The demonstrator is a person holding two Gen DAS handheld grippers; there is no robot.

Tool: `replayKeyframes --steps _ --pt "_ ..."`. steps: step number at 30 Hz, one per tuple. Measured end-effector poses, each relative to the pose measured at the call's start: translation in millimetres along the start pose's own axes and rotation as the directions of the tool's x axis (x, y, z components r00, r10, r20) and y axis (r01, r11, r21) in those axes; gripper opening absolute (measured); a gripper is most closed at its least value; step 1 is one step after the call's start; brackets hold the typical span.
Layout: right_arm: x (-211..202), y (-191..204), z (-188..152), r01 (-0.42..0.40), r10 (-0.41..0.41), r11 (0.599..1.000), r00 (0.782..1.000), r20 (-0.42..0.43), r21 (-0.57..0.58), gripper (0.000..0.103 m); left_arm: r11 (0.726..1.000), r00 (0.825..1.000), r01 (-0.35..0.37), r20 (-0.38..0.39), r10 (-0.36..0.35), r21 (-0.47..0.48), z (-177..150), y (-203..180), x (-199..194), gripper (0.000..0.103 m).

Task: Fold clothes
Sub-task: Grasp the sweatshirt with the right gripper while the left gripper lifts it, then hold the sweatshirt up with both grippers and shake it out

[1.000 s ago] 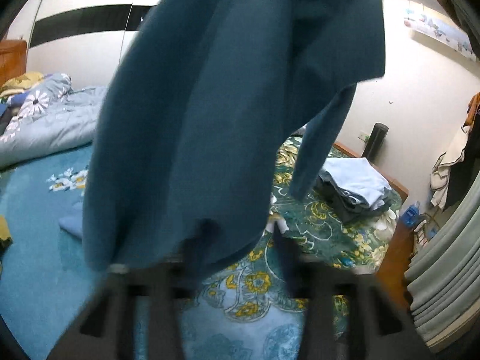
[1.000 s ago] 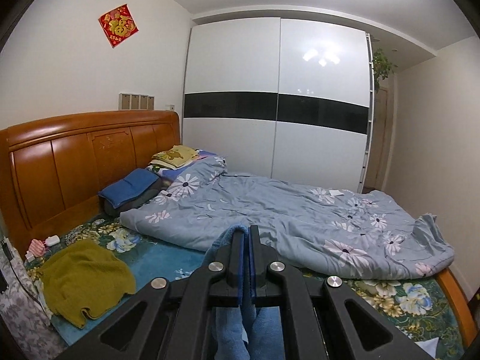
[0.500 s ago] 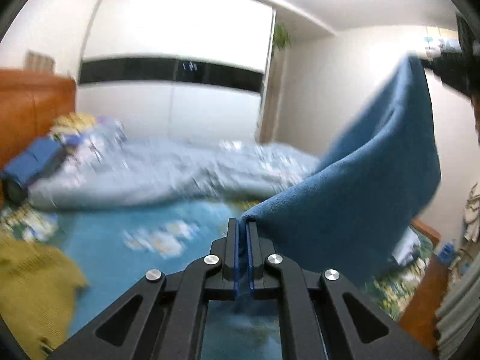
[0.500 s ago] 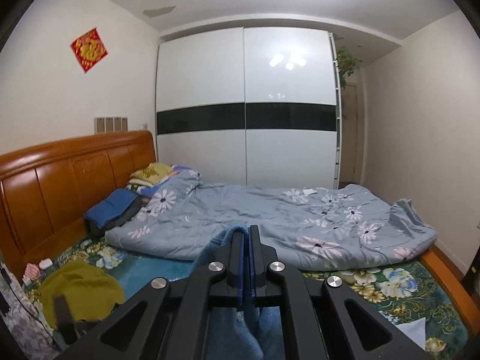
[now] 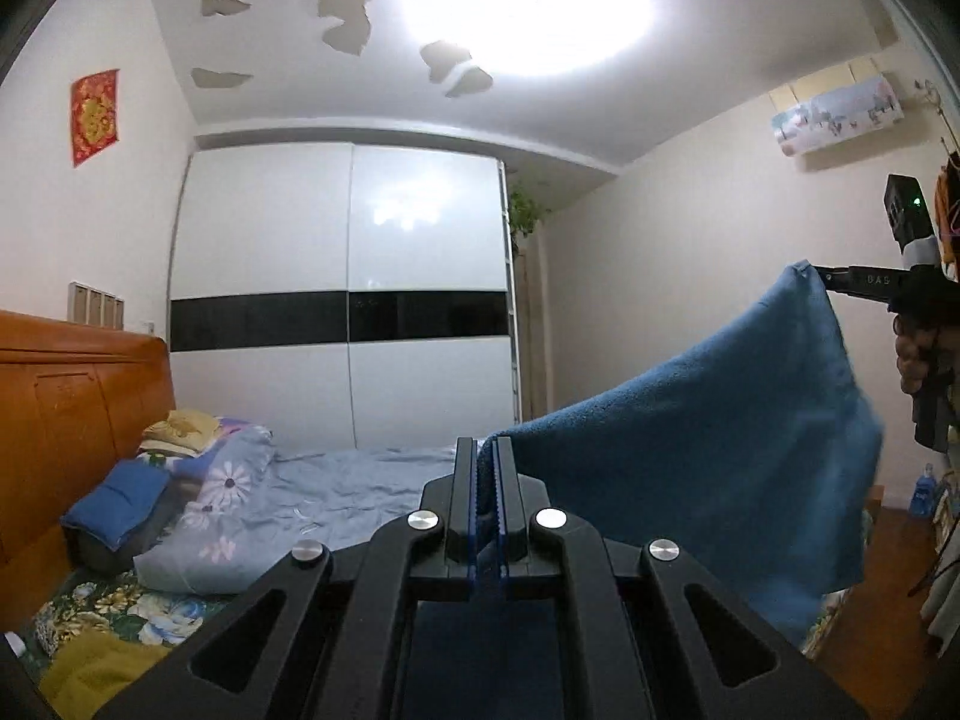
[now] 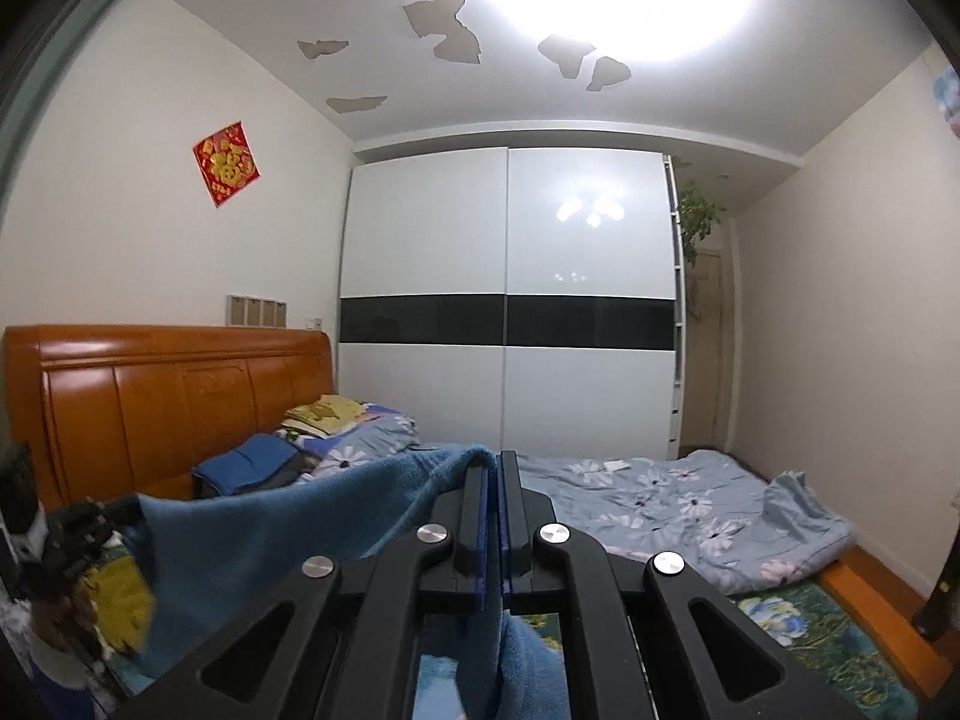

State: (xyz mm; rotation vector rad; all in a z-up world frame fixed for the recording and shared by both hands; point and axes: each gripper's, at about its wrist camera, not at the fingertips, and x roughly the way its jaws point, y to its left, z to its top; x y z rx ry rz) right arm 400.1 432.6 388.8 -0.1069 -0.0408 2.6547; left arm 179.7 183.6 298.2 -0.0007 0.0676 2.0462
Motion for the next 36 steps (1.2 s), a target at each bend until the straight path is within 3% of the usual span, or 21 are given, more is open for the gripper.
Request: replayKeyframes --steps 3,6,8,10,13,16,18,24,26,27,28,30,33,36 --pt "25 -9 -17 0.019 -0.018 1.000 0.997 -0.069 0.011 0.003 1.000 0.995 0.016 -0.100 -0.019 -0.024 -24 1 39 0.005" --pt "76 -19 -62 0.031 -0.024 0.999 0.975 -0.223 0.028 0.003 0.995 0.968 0.036 -0.246 -0.059 -0.093 -69 4 91 0.005" --pt "117 -24 -104 0.037 -0.021 0.999 0.939 -0.343 0.039 0.003 0.989 0.930 0.035 -0.357 -0.085 -0.146 -112 4 129 0.005" --pt "157 -28 -144 0.045 -0.019 0.998 0.893 -0.450 0.048 0.003 0.981 0.879 0.025 -0.463 -0.114 -0.193 -158 0 164 0.004" --pt "208 -42 -212 0.080 -0.028 0.995 0.813 -0.582 0.064 0.003 0.958 0.809 0.065 -0.547 -0.214 -0.278 -215 -13 189 0.004" --pt "241 -67 -268 0.138 -0.056 0.988 0.746 -0.663 0.072 0.003 0.952 0.771 0.122 -0.578 -0.268 -0.279 -236 -43 187 0.004" --pt "256 -84 -292 0.168 -0.048 0.980 0.721 -0.692 0.107 0.003 0.943 0.747 0.169 -0.587 -0.312 -0.287 -242 -64 186 0.004" --pt "283 -103 -313 0.197 -0.054 0.974 0.690 -0.722 0.116 0.003 0.909 0.682 0.309 -0.601 -0.417 -0.281 -249 -131 184 0.005" --pt "282 -103 -314 0.193 -0.047 0.974 0.690 -0.722 0.121 0.003 0.897 0.660 0.339 -0.609 -0.441 -0.282 -252 -154 184 0.012" --pt "281 -103 -313 0.190 -0.043 0.974 0.692 -0.721 0.123 0.003 0.892 0.640 0.353 -0.623 -0.450 -0.282 -257 -167 185 0.023" --pt "280 -103 -312 0.187 -0.040 0.974 0.693 -0.720 0.126 0.003 0.892 0.627 0.360 -0.637 -0.449 -0.274 -262 -179 185 0.034" --pt "276 -102 -311 0.178 -0.034 0.976 0.694 -0.719 0.126 0.003 0.893 0.609 0.369 -0.659 -0.442 -0.258 -270 -201 182 0.043" --pt "265 -99 -310 0.162 -0.036 0.981 0.693 -0.720 0.108 0.003 0.885 0.577 0.401 -0.685 -0.446 -0.238 -280 -229 175 0.045" --pt "257 -97 -310 0.149 -0.028 0.983 0.696 -0.717 0.106 0.003 0.893 0.565 0.419 -0.722 -0.399 -0.166 -291 -253 168 0.047"
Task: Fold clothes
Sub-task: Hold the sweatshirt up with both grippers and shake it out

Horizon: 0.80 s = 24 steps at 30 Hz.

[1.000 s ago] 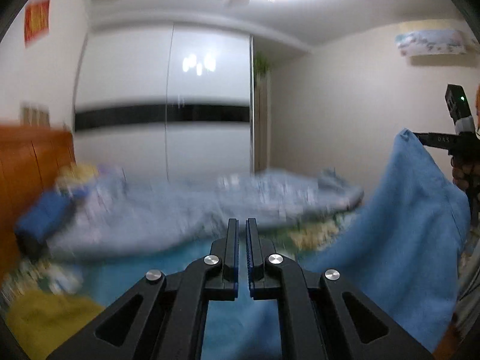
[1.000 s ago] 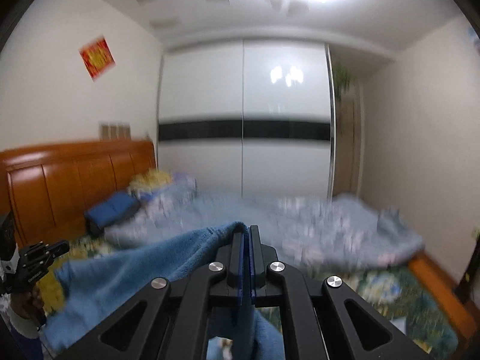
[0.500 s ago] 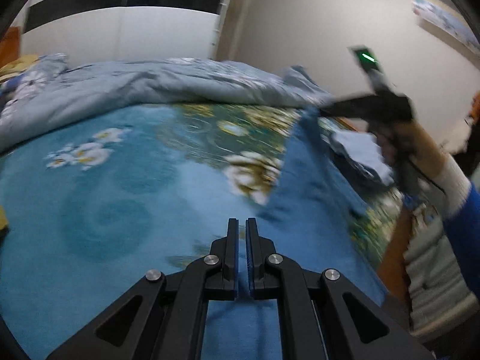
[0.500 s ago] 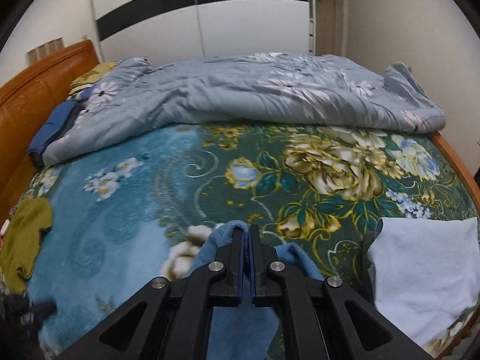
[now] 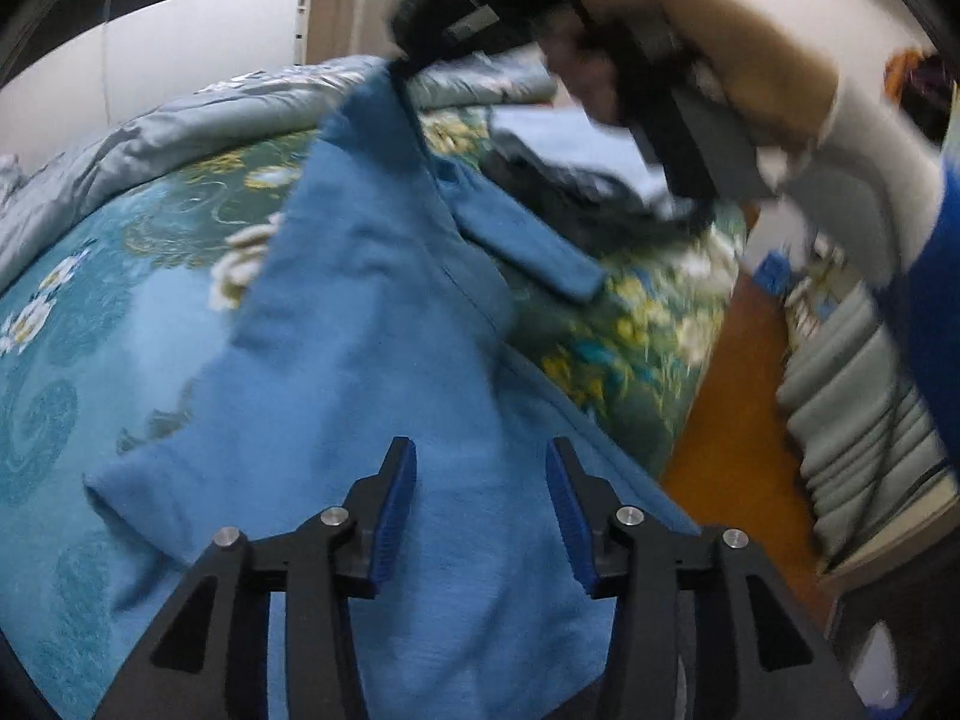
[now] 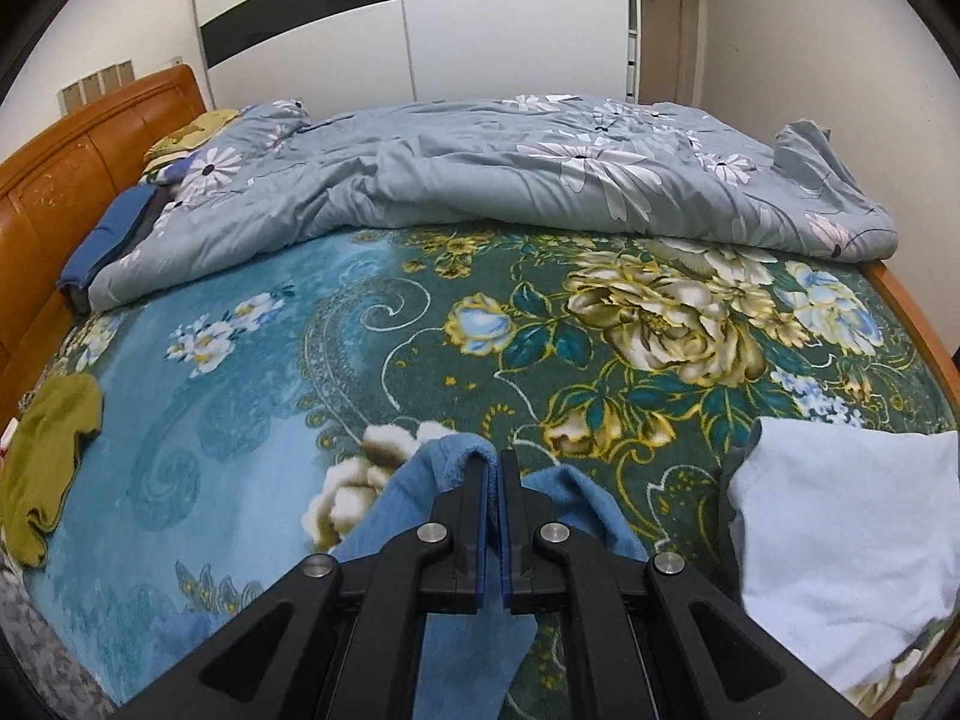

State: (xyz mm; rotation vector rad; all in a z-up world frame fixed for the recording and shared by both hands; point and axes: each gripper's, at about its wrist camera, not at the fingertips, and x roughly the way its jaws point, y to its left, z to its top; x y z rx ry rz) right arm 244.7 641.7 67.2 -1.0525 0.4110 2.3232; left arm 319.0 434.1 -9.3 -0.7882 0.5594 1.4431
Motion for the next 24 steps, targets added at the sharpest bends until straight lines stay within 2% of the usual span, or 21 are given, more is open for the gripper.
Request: replayKeyframes --steps 5,6,7,9,13,15,16,18,24 --pt "-9 2 -8 -0.015 0.015 1.000 1.000 0.007 -0.003 0.003 0.989 0.991 -0.128 -0.031 0.131 0.067 -12 -16 15 0.047" --pt "-11 3 -9 -0.017 0.017 1.000 1.000 0.008 -0.005 0.003 0.986 0.988 -0.152 -0.033 0.154 0.070 -14 -15 16 0.042" --pt "-13 3 -10 -0.020 0.020 1.000 1.000 0.011 -0.006 0.003 0.983 0.985 -0.169 -0.035 0.172 0.073 -15 -14 16 0.023" --pt "-19 4 -11 -0.024 0.024 1.000 0.999 0.021 -0.007 0.003 0.980 0.982 -0.186 -0.029 0.188 0.065 -15 -9 10 0.006" --pt "-34 4 -10 -0.031 0.031 1.000 0.998 0.048 0.002 0.003 0.979 0.979 -0.202 0.034 0.202 0.012 -9 9 -19 0.004" --pt "-45 3 -9 -0.029 0.029 1.000 0.997 0.072 0.006 0.003 0.973 0.968 -0.230 0.093 0.232 -0.023 -4 24 -46 0.004" --pt "-52 3 -9 -0.031 0.030 0.999 0.996 0.086 0.011 0.003 0.967 0.960 -0.249 0.124 0.253 -0.045 -1 33 -61 0.004" --pt "-69 2 -6 -0.040 0.037 0.999 0.992 0.121 0.020 0.003 0.949 0.932 -0.303 0.183 0.314 -0.085 5 52 -93 0.004" --pt "-128 14 5 -0.063 0.057 0.998 0.968 0.243 0.016 0.003 0.882 0.827 -0.430 0.307 0.471 -0.194 18 105 -185 0.004"
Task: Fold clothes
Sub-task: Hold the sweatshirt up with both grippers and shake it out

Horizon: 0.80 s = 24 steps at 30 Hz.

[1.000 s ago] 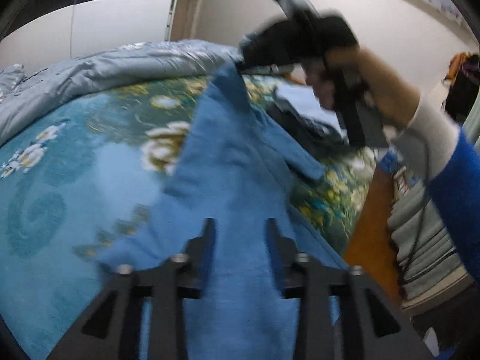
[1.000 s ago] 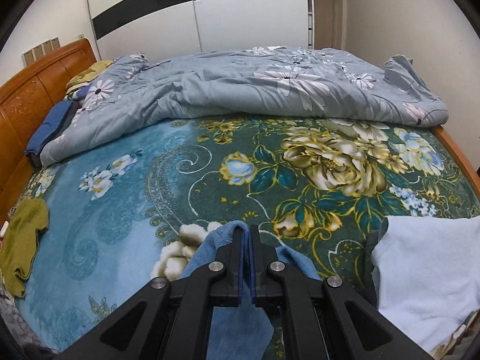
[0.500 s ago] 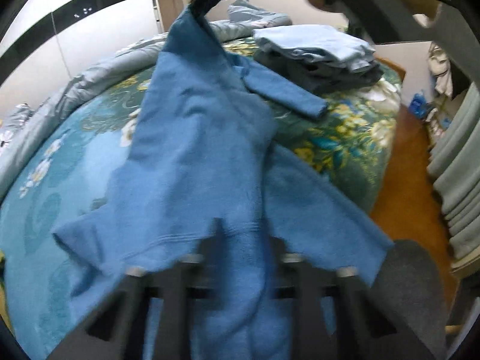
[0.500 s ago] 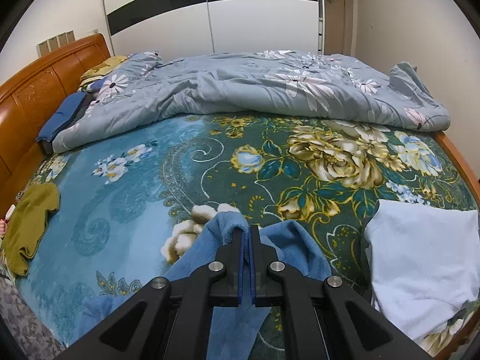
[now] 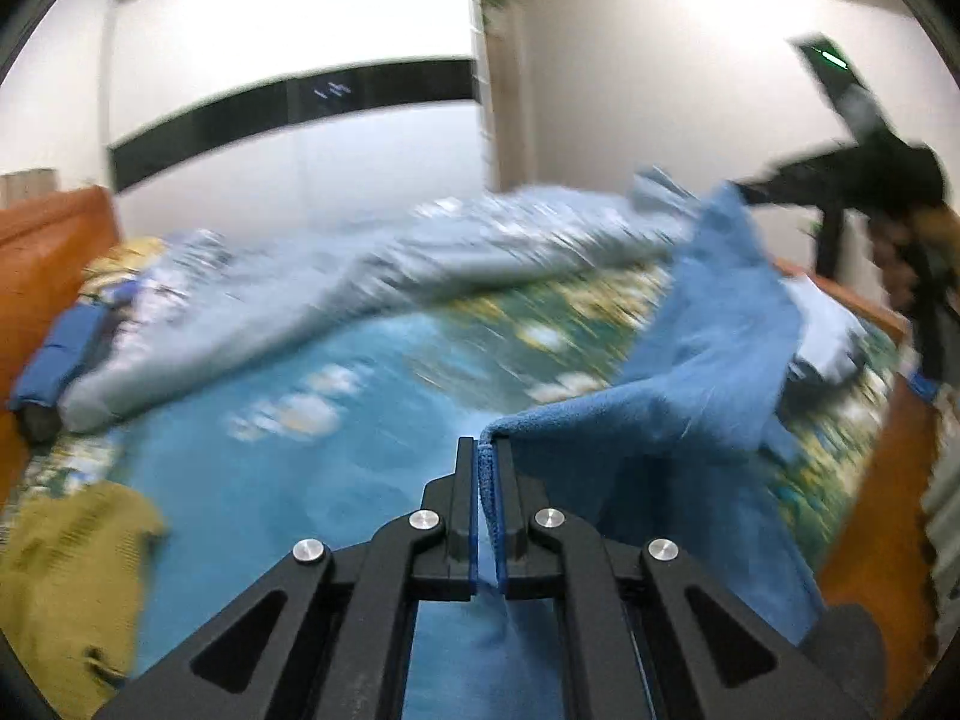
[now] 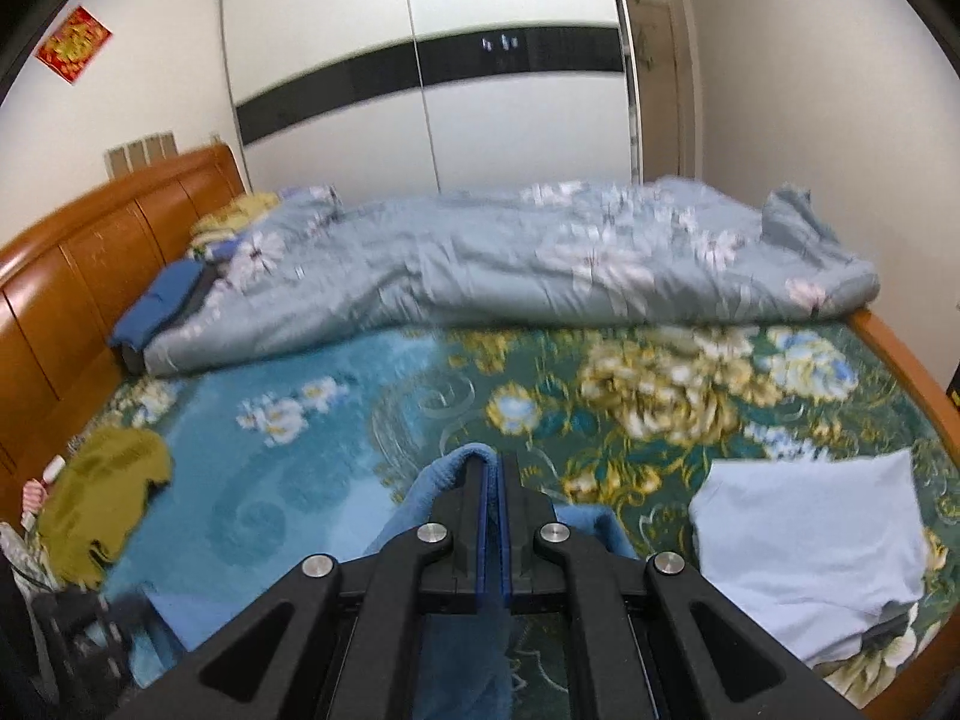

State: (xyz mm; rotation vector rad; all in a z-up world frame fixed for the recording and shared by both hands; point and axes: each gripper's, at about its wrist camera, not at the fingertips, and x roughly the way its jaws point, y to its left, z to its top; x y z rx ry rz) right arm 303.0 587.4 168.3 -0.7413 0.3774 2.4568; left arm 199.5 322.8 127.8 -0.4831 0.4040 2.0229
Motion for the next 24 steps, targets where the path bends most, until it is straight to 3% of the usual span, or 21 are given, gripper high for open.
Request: replayKeyframes --steps 5,12,16,24 --pt "-60 25 23 -0.040 0.044 0.999 0.990 0.132 -0.031 0.003 0.995 0.984 -0.092 0.146 0.098 -0.042 29 44 -55 0.004" --pt "-143 74 35 -0.049 0.089 0.989 0.949 0.303 -0.139 0.003 0.987 0.936 -0.159 0.314 0.160 -0.027 55 65 -140 0.004" --pt "-189 96 33 -0.036 0.109 0.981 0.916 0.385 -0.191 0.003 0.981 0.908 -0.193 0.386 0.165 0.036 58 61 -184 0.004" --pt "-236 109 23 -0.043 0.142 0.974 0.880 0.453 -0.222 0.003 0.985 0.886 -0.153 0.452 0.101 0.080 64 71 -232 0.004"
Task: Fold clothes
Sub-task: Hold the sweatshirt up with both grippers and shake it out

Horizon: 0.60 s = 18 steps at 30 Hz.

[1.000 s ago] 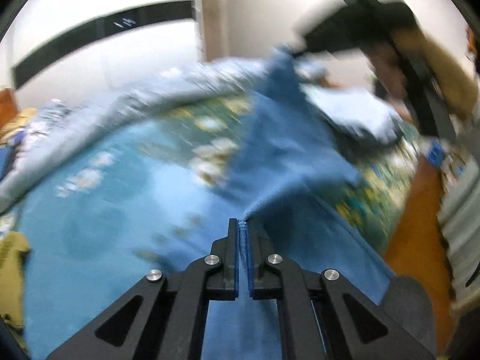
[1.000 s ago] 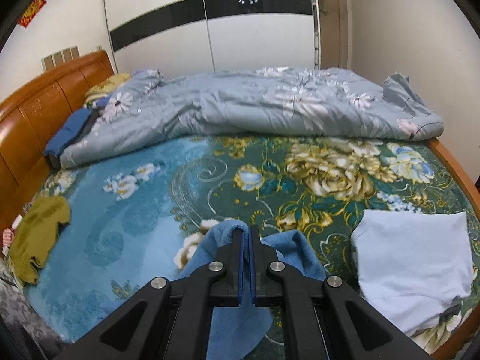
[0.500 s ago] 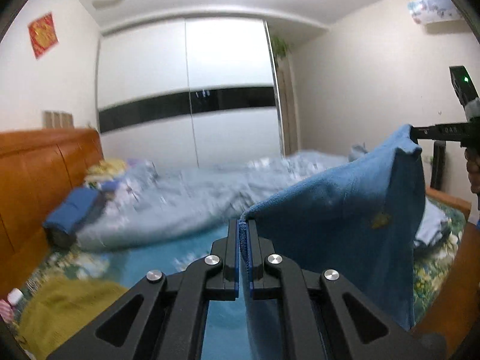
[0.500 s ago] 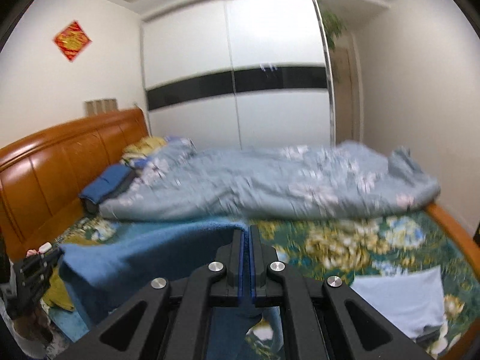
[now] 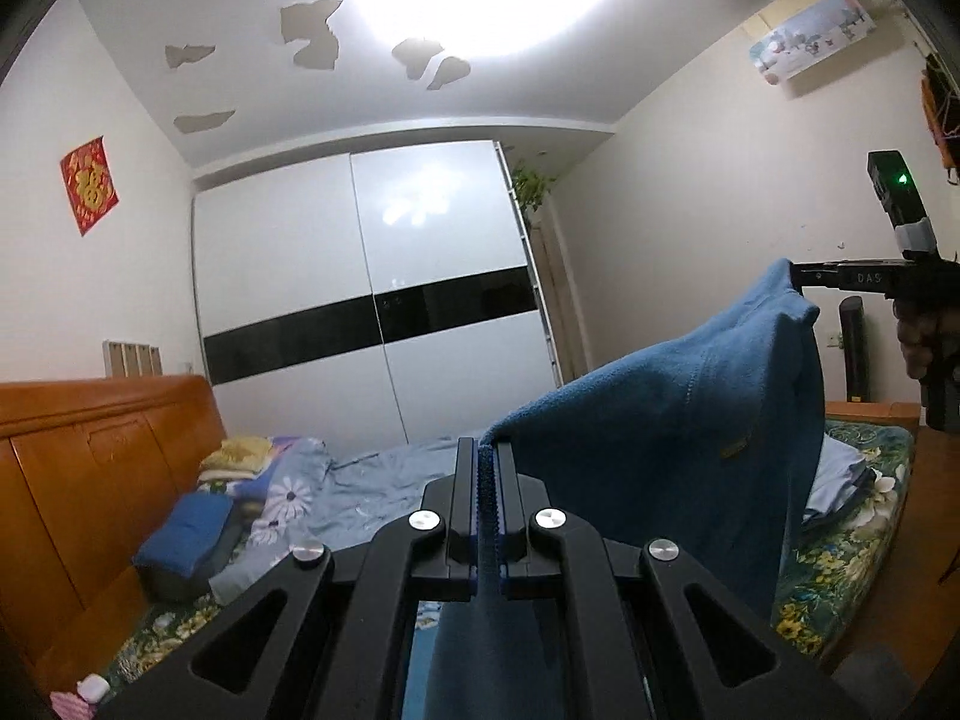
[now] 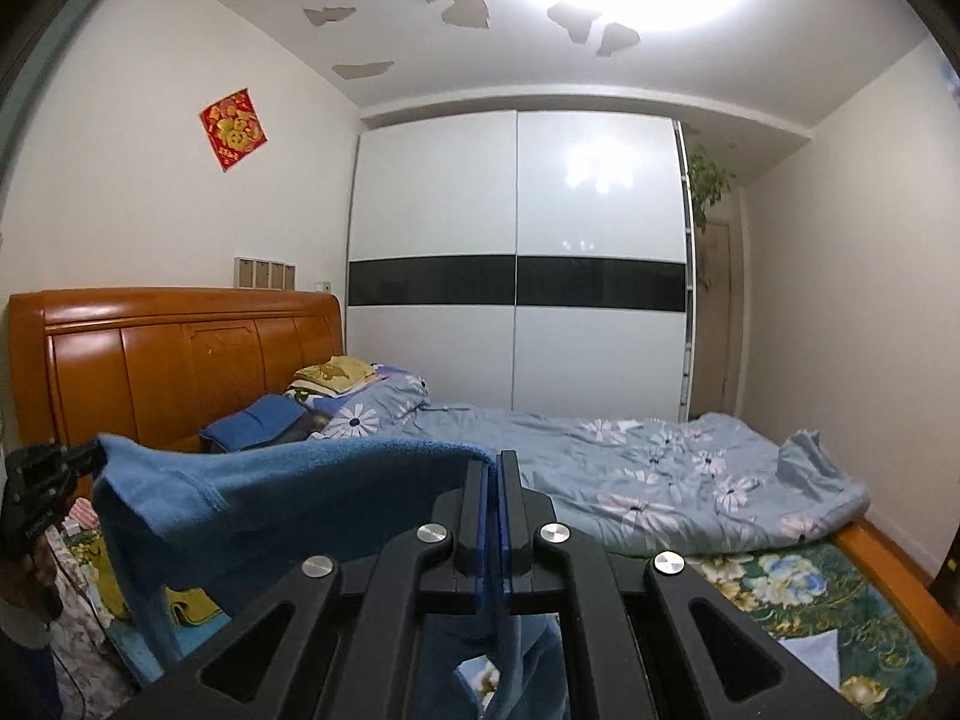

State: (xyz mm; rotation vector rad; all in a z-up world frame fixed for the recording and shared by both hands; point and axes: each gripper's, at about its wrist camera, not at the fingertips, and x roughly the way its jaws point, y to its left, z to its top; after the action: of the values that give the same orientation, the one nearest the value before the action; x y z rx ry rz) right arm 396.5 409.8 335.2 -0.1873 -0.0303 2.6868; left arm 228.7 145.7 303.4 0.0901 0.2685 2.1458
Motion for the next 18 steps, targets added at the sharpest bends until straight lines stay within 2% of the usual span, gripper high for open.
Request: replayKeyframes --steps 4,6,9,11,13,15,17,18 --pt "0 3 6 0.002 -0.001 1.000 1.000 0.009 -0.020 0.003 0.999 1.000 -0.009 -0.001 0.009 0.032 10 5 14 0.004" --pt "11 -1 7 0.007 -0.007 1.000 1.000 -0.004 -0.026 0.003 0.999 1.000 -0.001 -0.031 0.003 0.043 8 6 34 0.004" --pt "48 -13 1 0.017 -0.018 1.000 0.998 -0.055 -0.014 0.003 0.999 0.994 0.019 -0.104 -0.014 0.046 -4 3 73 0.005" --pt "81 -22 -10 0.023 -0.023 1.000 0.994 -0.109 -0.001 0.003 0.999 0.984 0.038 -0.173 -0.032 0.032 -24 3 112 0.005" --pt "127 -34 -34 0.034 -0.031 0.999 0.981 -0.194 0.015 0.003 0.998 0.967 0.057 -0.250 -0.053 0.010 -49 3 156 0.005" --pt "172 -45 -60 0.046 -0.035 0.998 0.960 -0.279 0.033 0.003 0.997 0.940 0.069 -0.333 -0.072 -0.022 -82 1 203 0.005" --pt "212 -56 -89 0.061 -0.039 0.997 0.935 -0.353 0.051 0.003 0.995 0.906 0.080 -0.413 -0.095 -0.054 -118 -2 250 0.005" --pt "235 -62 -108 0.070 -0.042 0.996 0.918 -0.394 0.058 0.003 0.994 0.882 0.081 -0.459 -0.103 -0.067 -139 -4 275 0.005"
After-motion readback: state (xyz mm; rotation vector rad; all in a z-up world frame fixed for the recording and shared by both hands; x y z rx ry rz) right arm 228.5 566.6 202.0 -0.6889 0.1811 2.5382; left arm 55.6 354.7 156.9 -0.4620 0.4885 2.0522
